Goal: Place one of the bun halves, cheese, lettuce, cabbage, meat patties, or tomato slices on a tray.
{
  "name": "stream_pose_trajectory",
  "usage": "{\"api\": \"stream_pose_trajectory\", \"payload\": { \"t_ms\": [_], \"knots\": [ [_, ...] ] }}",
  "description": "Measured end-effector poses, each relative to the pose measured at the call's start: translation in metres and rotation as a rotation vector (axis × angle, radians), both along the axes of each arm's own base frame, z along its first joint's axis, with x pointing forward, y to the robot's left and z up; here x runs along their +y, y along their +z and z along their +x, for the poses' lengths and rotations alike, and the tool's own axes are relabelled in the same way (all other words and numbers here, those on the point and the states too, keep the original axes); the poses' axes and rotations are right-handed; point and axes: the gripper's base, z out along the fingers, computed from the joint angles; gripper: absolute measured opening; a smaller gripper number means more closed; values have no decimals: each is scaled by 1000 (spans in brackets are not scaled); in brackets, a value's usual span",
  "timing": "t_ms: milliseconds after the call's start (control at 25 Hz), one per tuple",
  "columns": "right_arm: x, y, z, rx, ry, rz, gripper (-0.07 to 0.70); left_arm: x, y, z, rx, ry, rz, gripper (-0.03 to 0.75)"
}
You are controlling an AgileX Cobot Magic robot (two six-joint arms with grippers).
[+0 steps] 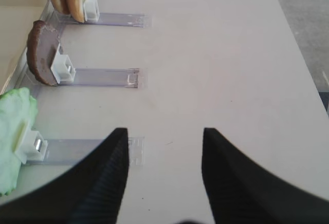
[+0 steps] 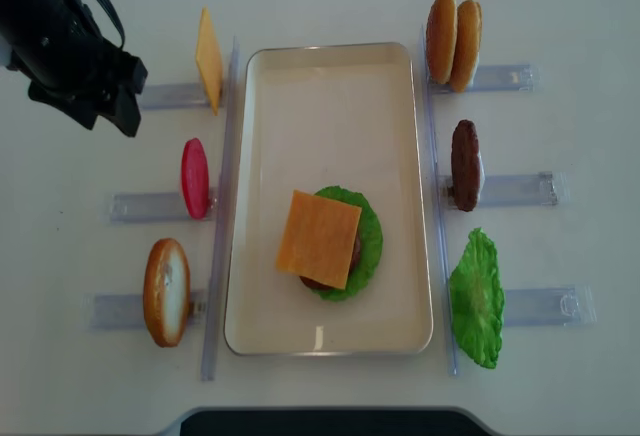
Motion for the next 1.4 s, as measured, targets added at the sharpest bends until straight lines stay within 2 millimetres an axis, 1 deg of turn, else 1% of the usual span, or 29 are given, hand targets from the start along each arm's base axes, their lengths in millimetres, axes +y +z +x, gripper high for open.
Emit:
{"api": "stream_pose_trajectory", "payload": {
  "t_ms": [160,280,440,640,720,800,1000,1120,1240,1400],
  "knots": [
    [0,0,0,0,0,0,348,5,0,1,-7,13,41,434],
    [0,0,0,0,0,0,348,13,0,1,-6,45,39,409],
    [0,0,0,0,0,0,348,40,0,2,-4,134,40,373],
    [0,0,0,0,0,0,348,82,0,-2,-2,275,46,359],
    [0,0,0,0,0,0,348,96,0,-4,-1,320,46,358],
    [0,0,0,0,0,0,348,104,0,-6,0,351,45,356],
    [0,0,0,0,0,0,348,103,2,-7,-5,348,26,356],
    [0,0,0,0,0,0,348,101,10,-12,-32,346,17,356],
    [0,0,0,0,0,0,348,98,19,-27,-62,343,17,354],
    [0,0,0,0,0,0,348,90,32,-56,-114,345,-4,338]
  ]
}}
